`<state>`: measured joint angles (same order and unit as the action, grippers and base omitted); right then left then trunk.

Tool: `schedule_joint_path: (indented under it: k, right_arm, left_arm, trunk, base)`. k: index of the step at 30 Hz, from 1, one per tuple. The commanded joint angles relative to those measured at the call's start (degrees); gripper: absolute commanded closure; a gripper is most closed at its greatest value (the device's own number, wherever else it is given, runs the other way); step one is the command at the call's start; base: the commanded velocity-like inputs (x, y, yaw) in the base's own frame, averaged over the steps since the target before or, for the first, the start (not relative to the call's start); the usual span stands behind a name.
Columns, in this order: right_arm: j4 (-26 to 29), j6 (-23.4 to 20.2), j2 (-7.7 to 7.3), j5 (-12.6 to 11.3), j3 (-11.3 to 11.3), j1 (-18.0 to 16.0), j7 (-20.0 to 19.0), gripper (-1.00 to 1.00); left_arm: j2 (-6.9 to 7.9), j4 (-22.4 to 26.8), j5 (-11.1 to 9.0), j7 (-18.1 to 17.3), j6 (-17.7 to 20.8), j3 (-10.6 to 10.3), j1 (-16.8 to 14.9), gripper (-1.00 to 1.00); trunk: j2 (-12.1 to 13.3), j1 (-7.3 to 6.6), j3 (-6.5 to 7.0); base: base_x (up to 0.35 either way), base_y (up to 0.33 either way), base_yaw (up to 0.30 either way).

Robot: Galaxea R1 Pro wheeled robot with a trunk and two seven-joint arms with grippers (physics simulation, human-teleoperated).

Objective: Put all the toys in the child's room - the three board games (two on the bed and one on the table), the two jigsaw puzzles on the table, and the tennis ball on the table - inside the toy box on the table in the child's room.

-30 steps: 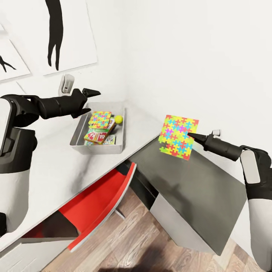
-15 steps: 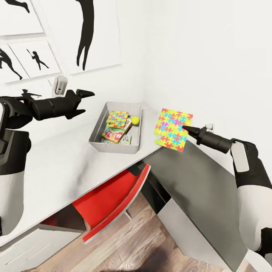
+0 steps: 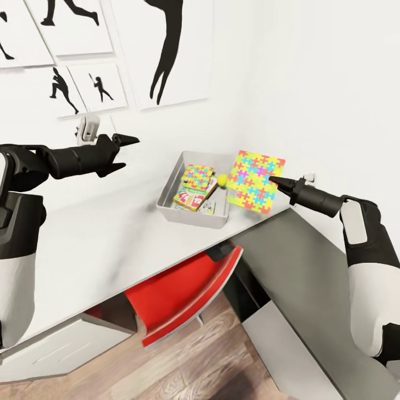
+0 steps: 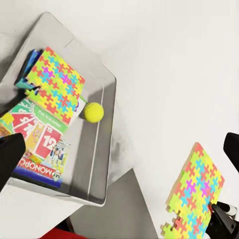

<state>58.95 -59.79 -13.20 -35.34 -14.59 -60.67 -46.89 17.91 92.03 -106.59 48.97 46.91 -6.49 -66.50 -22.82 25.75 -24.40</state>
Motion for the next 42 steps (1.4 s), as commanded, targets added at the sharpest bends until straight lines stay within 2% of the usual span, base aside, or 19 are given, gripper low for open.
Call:
schedule_joint_path:
  k: [1,6,10,15,24,28,31,36,42]
  right_arm:
    - [-0.2,-0.2,-0.02,0.2,-0.1,-0.2,-0.4,1.00]
    - [-2.0,-0.2,0.00,0.3,0.1,-1.0,-0.4,1.00]
    - [-3.7,-0.2,0.01,0.3,1.4,-2.3,-0.4,1.00]
    - [-6.4,-0.2,-0.11,0.3,4.5,-4.3,-0.4,1.00]
    - [-9.3,-0.2,0.03,0.4,6.0,-6.1,-0.2,1.00]
    - [-10.5,-0.2,0.01,0.4,6.3,-6.5,1.5,1.00]
    - [-11.3,-0.2,-0.06,0.3,6.4,-6.7,4.6,1.00]
    - [-11.9,-0.2,-0.11,0.1,6.4,-6.9,7.4,1.00]
    - [-13.1,-0.2,-0.23,0.1,6.4,-8.1,8.7,1.00]
  left_arm:
    - [0.02,0.0,-0.5,0.6,-0.1,-0.1,-0.1,-1.00]
    - [-0.02,0.0,-0.5,0.6,-0.1,-0.1,0.0,-1.00]
    - [-0.09,0.0,-0.5,0.6,-0.1,-0.1,0.0,-1.00]
    - [-0.25,0.0,-0.5,0.6,-0.1,-0.2,0.1,-1.00]
    - [-0.37,0.0,-0.5,0.6,-0.1,-0.2,0.4,-1.00]
    - [-0.35,0.0,-0.5,0.6,-0.1,-0.1,0.5,-1.00]
    - [-0.36,0.0,-0.5,0.6,-0.1,-0.1,0.5,-1.00]
    - [-0.41,0.0,-0.5,0.6,-0.2,-0.1,0.6,-1.00]
    - [-0.61,0.0,-0.5,0.6,-0.2,-0.2,0.6,-1.00]
  trunk:
    - [-0.1,0.03,-0.04]
    - [-0.1,0.03,0.23]
    - [-0.1,0.03,0.45]
    - [-0.1,0.03,0.71]
    - [-0.1,0.03,0.99]
    - [-0.1,0.03,1.03]
    - [-0.1,0.03,1.05]
    - [-0.1,0.03,1.06]
    - [-0.1,0.03,1.07]
  base:
    - [0.000,0.000,0.255]
    - [0.000,0.000,0.255]
    - [0.009,0.000,0.255]
    - [0.057,0.000,0.256]
    - [0.092,0.000,0.235]
    - [0.127,0.024,0.106]
    - [0.189,0.078,0.058]
    - [0.234,0.117,0.030]
    - [0.265,0.135,0.010]
